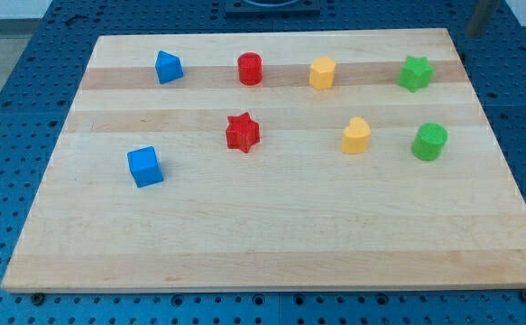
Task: Push the green star towards the green circle
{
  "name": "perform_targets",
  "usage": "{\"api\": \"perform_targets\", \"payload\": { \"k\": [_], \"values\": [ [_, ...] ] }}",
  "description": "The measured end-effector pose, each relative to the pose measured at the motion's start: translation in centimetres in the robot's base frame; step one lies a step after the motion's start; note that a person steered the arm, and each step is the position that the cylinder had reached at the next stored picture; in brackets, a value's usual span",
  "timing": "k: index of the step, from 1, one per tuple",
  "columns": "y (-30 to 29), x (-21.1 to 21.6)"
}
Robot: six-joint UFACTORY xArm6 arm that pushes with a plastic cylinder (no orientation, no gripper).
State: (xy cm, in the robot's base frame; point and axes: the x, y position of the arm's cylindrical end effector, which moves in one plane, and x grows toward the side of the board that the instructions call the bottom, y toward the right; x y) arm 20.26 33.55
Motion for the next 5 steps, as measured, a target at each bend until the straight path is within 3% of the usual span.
{"api": "perform_targets", "payload": {
  "k": [2, 4, 5],
  "values": [
    [0.0, -0.4],
    [-6.3, -0.4],
    [-10.3, 2.7]
  ]
}}
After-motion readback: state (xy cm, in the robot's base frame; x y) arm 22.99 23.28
